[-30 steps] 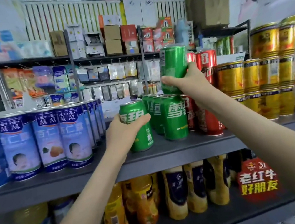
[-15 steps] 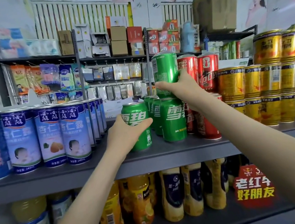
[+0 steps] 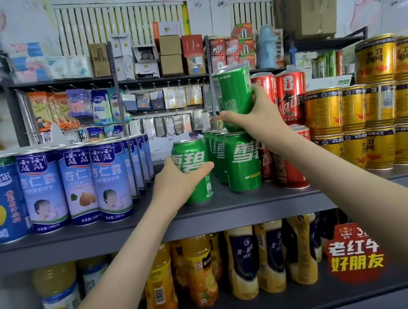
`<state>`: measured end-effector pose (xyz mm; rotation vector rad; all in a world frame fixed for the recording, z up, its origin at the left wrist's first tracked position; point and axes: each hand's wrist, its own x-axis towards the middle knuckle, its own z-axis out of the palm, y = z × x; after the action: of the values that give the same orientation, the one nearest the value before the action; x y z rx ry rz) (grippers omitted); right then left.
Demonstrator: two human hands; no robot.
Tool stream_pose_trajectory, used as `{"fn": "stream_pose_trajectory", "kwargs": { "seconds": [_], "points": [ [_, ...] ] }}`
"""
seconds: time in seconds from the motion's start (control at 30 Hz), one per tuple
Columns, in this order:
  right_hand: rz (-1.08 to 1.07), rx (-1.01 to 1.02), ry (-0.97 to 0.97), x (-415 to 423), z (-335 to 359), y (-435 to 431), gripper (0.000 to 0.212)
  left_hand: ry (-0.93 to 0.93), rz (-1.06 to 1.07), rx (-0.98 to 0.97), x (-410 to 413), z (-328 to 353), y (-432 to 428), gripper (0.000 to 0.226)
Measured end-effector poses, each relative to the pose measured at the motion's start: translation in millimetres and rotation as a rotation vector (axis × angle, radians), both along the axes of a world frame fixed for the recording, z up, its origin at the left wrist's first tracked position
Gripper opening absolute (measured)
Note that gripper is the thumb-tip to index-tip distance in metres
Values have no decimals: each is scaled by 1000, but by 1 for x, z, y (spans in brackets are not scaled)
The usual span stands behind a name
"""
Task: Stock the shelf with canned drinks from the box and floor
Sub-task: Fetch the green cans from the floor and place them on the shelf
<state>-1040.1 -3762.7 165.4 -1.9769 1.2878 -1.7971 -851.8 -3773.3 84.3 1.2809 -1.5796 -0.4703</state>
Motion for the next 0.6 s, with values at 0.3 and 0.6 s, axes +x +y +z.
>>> {"fn": "stream_pose_trajectory", "kwargs": {
  "seconds": [0.3,0.6],
  "points": [
    [-36,-82,145,-11,5,36,70,-33,42,48,0,12,15,74],
    [-2,1,113,-19,8,56,68,-111,83,15,-1,9,27,75]
  ]
}}
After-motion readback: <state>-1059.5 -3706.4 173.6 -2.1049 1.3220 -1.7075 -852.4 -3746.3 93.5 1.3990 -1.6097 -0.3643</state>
